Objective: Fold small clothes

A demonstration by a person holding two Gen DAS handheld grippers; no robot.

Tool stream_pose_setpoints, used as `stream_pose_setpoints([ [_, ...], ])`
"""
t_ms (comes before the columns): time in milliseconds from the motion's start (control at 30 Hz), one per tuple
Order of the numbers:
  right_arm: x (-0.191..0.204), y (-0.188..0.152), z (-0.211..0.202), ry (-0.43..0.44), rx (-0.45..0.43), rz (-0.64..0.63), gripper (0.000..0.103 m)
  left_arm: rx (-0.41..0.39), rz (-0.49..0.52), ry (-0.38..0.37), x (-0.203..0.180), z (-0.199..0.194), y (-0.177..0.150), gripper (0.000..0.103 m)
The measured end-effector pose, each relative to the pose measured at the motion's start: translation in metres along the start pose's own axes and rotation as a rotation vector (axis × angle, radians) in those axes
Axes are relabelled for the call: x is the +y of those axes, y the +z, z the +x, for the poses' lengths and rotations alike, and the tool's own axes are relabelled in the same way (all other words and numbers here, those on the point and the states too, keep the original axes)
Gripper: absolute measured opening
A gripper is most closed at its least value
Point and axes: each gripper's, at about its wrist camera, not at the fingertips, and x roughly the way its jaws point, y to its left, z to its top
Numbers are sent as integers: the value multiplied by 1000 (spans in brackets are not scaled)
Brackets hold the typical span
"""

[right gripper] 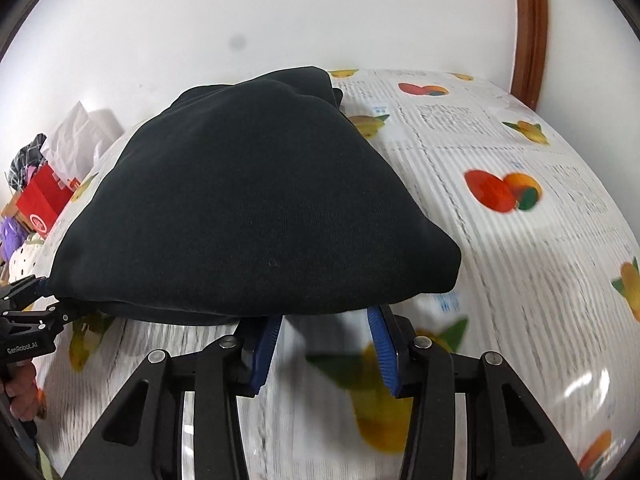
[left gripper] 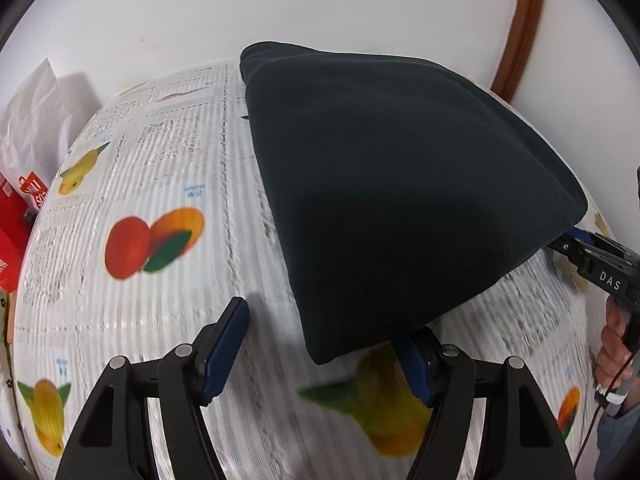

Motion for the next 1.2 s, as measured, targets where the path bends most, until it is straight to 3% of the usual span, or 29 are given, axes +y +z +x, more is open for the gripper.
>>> stream_pose_setpoints([
  [200, -5, 5, -1, 29, 12, 10, 44, 6, -11, -17, 7, -1, 3, 68],
  [400, -43, 5, -43, 43, -66, 127, 44, -42, -68, -99, 23, -33, -15, 68],
  [600, -39, 25, -61, 30, -137, 99, 47, -101, -94, -121, 24, -56, -12, 70],
  [867, -22, 23, -21, -21, -47, 65, 47, -78, -88, -18, 14, -25, 22, 72],
  [1000, -26, 21, -24, 0, -42, 94, 47, -50, -131, -45, 21, -18, 15, 72],
  [1200, -21, 21, -29, -39, -29, 78, 48, -49, -146, -45, 20, -23, 10, 72],
])
